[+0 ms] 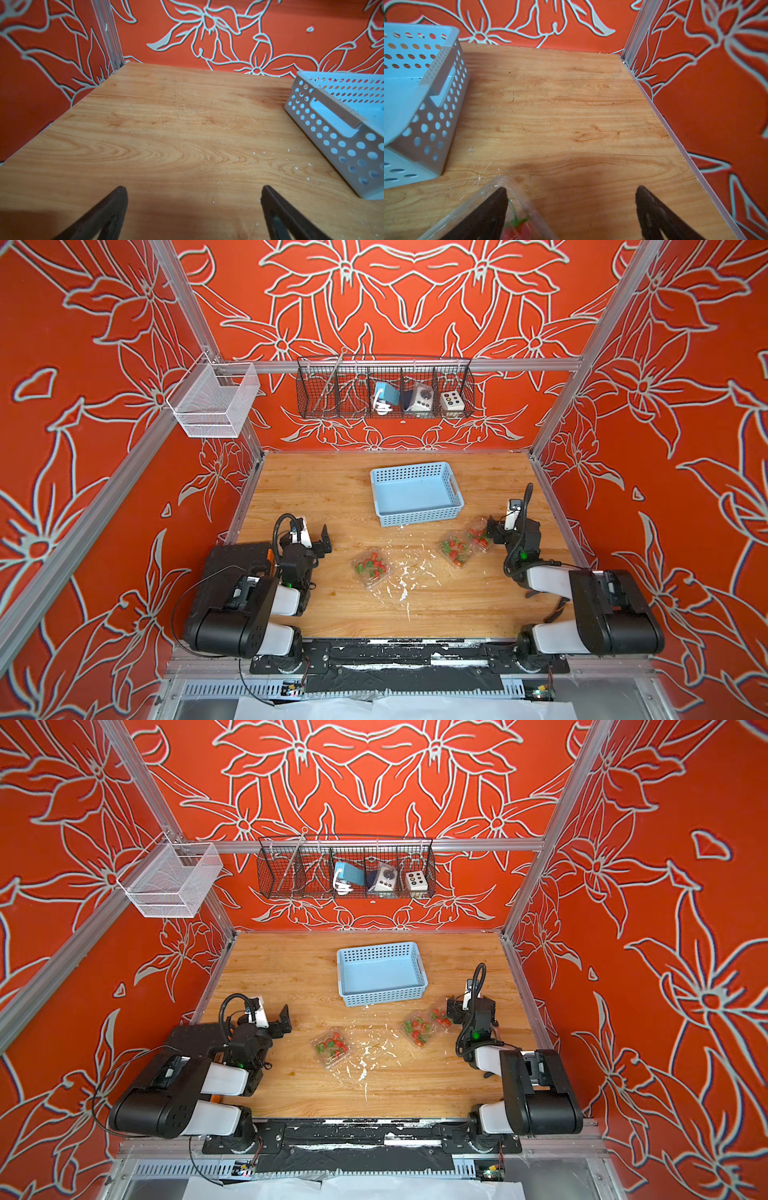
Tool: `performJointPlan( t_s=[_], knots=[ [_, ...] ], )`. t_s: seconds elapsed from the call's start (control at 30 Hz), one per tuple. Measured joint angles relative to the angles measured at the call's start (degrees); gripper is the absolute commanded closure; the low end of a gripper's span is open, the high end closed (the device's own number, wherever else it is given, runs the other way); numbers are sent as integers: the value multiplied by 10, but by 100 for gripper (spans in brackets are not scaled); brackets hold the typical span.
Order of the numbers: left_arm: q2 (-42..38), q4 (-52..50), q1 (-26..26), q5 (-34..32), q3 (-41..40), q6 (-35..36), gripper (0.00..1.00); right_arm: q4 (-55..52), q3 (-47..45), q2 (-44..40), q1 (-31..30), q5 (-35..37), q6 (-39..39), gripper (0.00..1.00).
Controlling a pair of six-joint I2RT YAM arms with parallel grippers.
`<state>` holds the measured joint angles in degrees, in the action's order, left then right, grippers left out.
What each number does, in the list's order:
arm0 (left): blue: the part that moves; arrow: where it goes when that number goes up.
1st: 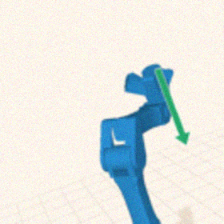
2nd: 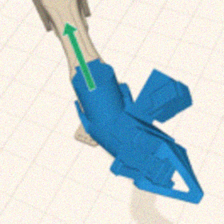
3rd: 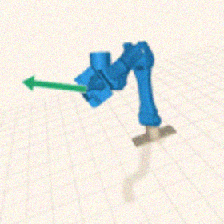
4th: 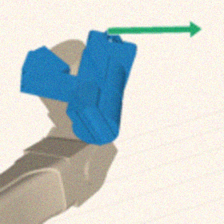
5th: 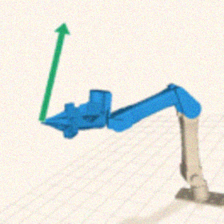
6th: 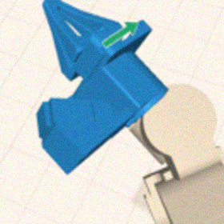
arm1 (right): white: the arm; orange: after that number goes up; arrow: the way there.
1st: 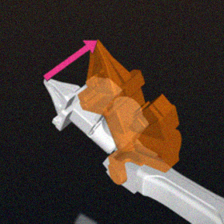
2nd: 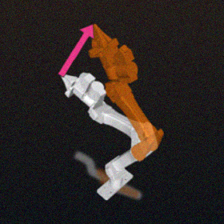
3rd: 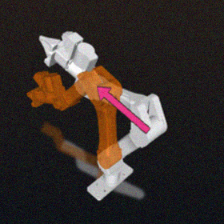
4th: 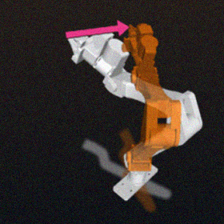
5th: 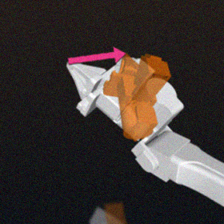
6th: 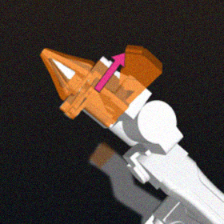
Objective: Pack strawberries into containers
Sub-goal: Reset both arms
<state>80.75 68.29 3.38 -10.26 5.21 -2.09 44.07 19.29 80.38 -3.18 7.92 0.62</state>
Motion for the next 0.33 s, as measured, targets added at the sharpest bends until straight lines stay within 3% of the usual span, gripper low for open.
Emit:
performJointPlan(
  t_s=[0.33],
  knots=[
    [0, 2, 0, 0, 0, 0, 1, 2, -2, 1, 0, 0, 0, 3]
  ],
)
